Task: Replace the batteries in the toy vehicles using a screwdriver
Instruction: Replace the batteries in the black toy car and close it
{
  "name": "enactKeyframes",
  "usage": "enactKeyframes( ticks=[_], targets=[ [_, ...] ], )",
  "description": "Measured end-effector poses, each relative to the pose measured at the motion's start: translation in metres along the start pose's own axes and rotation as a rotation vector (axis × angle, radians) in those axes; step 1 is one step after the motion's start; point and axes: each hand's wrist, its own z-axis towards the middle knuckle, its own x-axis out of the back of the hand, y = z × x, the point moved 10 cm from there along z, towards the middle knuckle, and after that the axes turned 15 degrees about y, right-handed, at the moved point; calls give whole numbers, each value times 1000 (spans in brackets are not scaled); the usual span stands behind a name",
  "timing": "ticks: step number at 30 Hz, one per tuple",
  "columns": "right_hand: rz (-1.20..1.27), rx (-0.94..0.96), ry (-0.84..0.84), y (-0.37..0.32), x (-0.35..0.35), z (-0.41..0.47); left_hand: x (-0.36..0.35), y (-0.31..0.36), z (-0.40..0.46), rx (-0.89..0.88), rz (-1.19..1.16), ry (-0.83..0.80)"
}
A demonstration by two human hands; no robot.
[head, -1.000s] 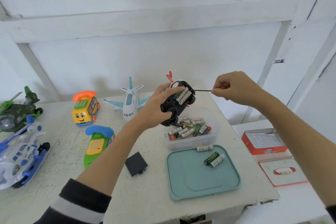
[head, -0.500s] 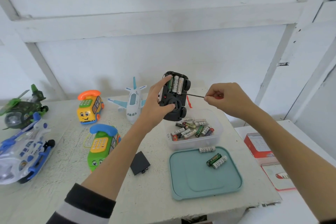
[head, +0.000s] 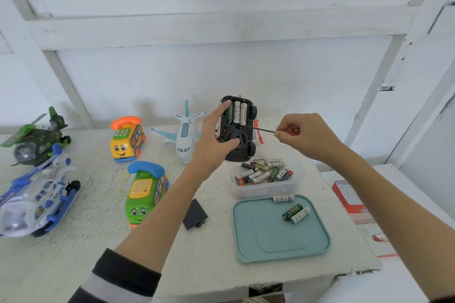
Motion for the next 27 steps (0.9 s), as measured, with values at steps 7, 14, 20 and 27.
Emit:
enactKeyframes(
  ticks=[7,14,20,27],
  targets=[
    [-49,63,63,-7,-3,-6,2,-3,-4,39,-89,66],
    [44,93,99,-5,-3,-11,5,-6,-3,147,-214,90],
    [132,19,81,1,8,-5,5,-3,1,30,-91,17],
    [-64,64,119,-1,19,22,-4,9,-1,-233,235,-165]
  ],
)
